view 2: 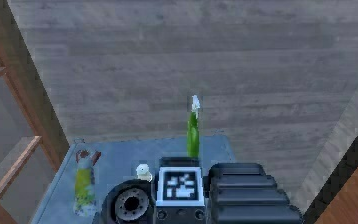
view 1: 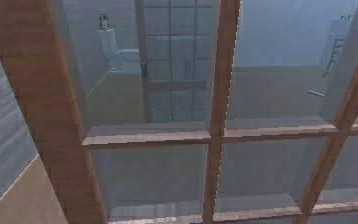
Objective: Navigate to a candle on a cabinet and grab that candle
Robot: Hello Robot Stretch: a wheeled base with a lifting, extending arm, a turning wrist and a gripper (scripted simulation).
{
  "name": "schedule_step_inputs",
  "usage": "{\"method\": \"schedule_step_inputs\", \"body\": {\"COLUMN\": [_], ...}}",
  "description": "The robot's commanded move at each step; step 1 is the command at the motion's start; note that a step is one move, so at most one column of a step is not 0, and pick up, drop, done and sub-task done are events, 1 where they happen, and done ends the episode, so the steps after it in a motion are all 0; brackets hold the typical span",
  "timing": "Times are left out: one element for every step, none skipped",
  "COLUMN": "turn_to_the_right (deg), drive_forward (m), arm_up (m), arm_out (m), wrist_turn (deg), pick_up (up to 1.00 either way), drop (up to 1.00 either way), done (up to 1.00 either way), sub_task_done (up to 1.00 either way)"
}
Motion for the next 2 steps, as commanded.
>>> {"method": "schedule_step_inputs", "body": {"turn_to_the_right": [0.0, 0.0], "drive_forward": [0.00, 0.00], "arm_up": [0.00, 0.00], "arm_out": [0.06, 0.00], "wrist_turn": [0.0, 45.0], "pick_up": [0.00, 0.00], "drop": [0.00, 0.00], "done": [0.00, 0.00], "sub_task_done": [0.00, 0.00]}}
